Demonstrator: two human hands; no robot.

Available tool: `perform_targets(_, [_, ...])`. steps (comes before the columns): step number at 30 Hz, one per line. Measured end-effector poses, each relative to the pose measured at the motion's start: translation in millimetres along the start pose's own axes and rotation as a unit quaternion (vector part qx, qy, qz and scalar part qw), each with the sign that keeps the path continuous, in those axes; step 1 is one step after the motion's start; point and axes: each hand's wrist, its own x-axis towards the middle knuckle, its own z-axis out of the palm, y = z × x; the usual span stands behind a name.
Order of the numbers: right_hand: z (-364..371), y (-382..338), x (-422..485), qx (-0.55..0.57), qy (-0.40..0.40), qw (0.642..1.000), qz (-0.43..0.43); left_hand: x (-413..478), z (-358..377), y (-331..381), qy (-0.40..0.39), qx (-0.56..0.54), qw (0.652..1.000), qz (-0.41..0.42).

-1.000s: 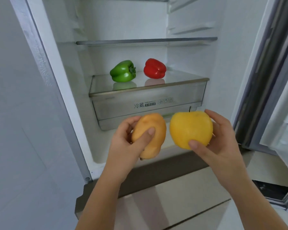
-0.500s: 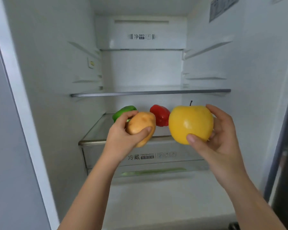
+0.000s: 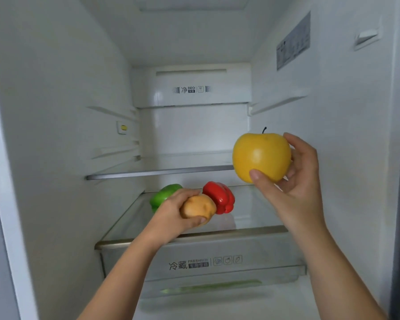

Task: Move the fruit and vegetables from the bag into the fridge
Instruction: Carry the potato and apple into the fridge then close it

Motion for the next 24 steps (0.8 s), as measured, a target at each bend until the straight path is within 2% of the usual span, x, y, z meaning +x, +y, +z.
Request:
perform_targets(5, [2.3, 11.0, 28.8, -0.082, -0.023, 0.996, -0.018, 6.9, 2.2, -10.1, -0.010, 0.006, 1.000, 0.015])
perform_targets(11, [-0.8, 27.1, 71.1, -0.224, -0.077, 0.971, 0.018, 15.0, 3.8, -23.0, -0.001, -0.006, 0.999, 0.034])
perform_targets(15, [-2.5, 39.7, 104.5, -0.245, -0.120, 0.958, 0.085, 15.9, 5.2, -27.1, -0.003, 0.016, 0.999, 0.044])
perform_targets(21, [-11.8, 63.3, 134.5, -0.210, -0.216, 0.930, 0.210, 16.7, 8.8, -33.1, 0.016, 0.060, 0.996, 0.071])
perform_targets(24, [-13.8, 70.2, 136.6, -0.195, -0.220, 0.925, 0.240, 16.1, 9.9, -34.5, 0.026, 0.080, 0.993, 0.089])
